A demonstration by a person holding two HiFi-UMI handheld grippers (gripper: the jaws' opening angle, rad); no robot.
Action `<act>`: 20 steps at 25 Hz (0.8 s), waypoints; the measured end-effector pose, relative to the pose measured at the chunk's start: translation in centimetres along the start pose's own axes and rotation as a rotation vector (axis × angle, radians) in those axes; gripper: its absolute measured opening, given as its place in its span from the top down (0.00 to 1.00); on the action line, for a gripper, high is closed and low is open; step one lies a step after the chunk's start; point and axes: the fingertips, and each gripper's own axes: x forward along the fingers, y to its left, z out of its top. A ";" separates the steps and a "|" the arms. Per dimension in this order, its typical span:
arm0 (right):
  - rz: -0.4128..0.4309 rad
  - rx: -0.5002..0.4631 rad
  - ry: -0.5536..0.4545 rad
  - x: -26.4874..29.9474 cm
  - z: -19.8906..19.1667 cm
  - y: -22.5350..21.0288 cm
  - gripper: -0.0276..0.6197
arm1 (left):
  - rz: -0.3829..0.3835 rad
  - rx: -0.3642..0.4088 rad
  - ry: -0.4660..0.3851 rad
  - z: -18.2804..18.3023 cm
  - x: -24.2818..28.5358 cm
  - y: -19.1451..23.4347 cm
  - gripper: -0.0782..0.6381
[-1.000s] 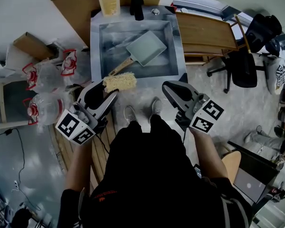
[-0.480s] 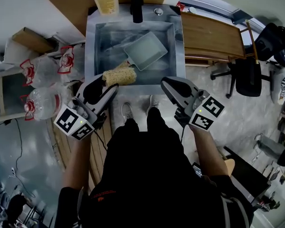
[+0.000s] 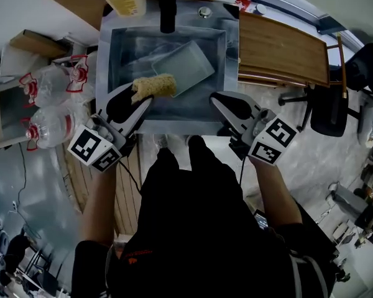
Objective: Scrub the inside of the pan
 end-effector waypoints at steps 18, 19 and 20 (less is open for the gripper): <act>-0.022 0.011 0.044 0.9 -0.5 -10.4 0.95 | 0.017 0.108 0.187 -7.1 11.6 6.8 0.64; -0.023 0.015 0.047 1.0 -0.7 -10.9 0.95 | 0.015 0.115 0.197 -7.7 12.0 7.2 0.64; -0.024 0.018 0.049 1.2 -0.9 -11.3 0.95 | 0.014 0.121 0.206 -8.1 12.5 7.5 0.64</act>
